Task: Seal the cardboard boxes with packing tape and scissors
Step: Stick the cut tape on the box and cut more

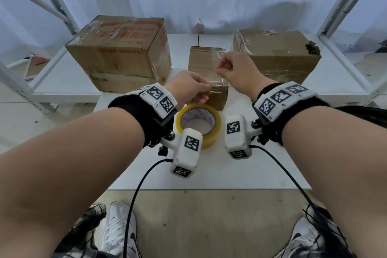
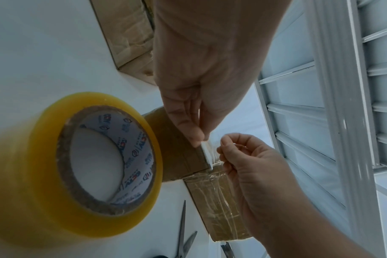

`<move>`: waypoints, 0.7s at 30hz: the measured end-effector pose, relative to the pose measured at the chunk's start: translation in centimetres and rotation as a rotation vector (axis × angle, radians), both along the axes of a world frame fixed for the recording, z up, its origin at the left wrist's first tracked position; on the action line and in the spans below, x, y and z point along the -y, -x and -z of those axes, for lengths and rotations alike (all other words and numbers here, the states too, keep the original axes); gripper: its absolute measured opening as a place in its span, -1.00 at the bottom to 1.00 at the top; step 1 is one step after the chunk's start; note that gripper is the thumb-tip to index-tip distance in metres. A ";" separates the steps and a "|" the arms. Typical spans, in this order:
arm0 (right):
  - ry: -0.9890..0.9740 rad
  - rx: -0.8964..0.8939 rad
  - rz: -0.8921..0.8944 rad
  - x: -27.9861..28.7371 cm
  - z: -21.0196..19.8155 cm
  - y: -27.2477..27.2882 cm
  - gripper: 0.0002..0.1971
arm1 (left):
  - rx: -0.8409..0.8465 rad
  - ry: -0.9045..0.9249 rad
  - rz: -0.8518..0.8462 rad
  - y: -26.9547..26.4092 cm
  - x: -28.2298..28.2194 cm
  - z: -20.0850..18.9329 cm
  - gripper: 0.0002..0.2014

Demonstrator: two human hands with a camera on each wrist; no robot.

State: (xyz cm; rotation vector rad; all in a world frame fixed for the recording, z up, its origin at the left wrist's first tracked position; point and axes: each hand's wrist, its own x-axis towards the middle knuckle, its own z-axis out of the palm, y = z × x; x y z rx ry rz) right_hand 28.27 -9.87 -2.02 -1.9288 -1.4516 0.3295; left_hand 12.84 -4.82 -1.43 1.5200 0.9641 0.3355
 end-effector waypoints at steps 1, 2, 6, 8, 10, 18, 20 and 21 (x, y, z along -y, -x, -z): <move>0.004 0.002 -0.001 0.1 0.1 0.0 -0.95 | -0.011 -0.004 0.002 0.1 0.0 0.1 -0.87; 0.010 0.004 0.001 0.1 0.2 0.0 -0.94 | -0.014 -0.004 0.002 0.1 0.0 0.1 -0.86; 0.015 0.016 0.035 0.1 0.5 0.2 -0.94 | 0.003 -0.030 -0.032 -0.2 0.3 0.3 -0.77; 0.022 0.014 0.053 0.1 0.6 0.2 -0.94 | -0.021 -0.096 -0.040 -0.4 0.3 0.4 -0.72; 0.030 0.015 0.063 0.0 0.7 0.3 -0.94 | -0.048 -0.166 -0.032 -0.5 0.3 0.5 -0.71; 0.038 0.032 0.099 -0.6 0.6 0.7 -0.97 | -0.079 -0.300 -0.029 -0.5 0.0 1.0 -0.72; 0.045 0.033 0.100 -0.7 0.6 0.8 -0.96 | -0.084 -0.307 -0.025 -0.5 0.0 1.0 -0.73; 0.049 0.041 0.104 -0.7 0.7 0.9 -0.95 | -0.089 -0.312 -0.024 -0.5 -0.1 1.1 -0.73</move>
